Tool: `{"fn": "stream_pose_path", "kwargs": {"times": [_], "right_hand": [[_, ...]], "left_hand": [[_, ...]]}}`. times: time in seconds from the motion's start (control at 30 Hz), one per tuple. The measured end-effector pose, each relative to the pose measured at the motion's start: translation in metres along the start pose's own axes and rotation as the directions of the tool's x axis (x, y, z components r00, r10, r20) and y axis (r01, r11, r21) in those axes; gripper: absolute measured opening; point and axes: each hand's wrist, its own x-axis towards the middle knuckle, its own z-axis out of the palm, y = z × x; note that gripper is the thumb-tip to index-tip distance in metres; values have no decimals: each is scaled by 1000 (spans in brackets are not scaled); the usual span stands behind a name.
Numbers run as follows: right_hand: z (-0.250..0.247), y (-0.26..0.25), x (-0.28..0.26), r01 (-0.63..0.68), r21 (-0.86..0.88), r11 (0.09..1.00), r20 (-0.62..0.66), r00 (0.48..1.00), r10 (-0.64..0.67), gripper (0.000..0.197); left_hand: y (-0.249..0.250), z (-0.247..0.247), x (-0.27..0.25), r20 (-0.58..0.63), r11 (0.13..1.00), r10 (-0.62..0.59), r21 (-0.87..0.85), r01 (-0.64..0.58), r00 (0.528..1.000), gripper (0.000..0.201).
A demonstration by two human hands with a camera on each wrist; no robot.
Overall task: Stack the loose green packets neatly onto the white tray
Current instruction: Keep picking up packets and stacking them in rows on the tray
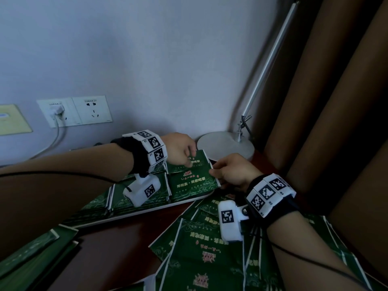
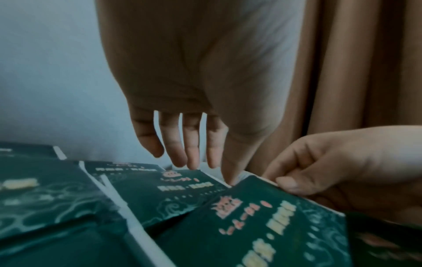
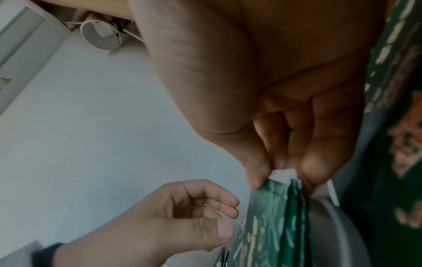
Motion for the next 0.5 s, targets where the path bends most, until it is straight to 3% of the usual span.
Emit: {"fn": "stream_pose_path", "kwargs": {"times": [0.07,0.13,0.23,0.3,0.4,0.5], "right_hand": [[2,0,-1,-15,22,1000,14,1000,14,21],[3,-2,-2,-30,33,999,39,999,28,19],[4,-2,-3,-21,80,997,35,999,18,16],[3,-1,-1,-10,71,997,2,1000,10,14],[1,0,1,8,-34,999,-24,1000,-8,5],[-1,0,-1,17,-38,999,-12,1000,-18,7]], "left_hand": [[5,2,-10,63,999,51,-4,-51,997,36],[11,4,-19,128,995,88,33,-93,988,51],[19,10,-28,203,975,95,180,-132,975,77],[23,14,-30,224,946,99,280,-161,970,82],[27,15,-32,240,951,90,268,-155,967,74],[26,13,-32,196,963,84,237,-130,977,54]]}}
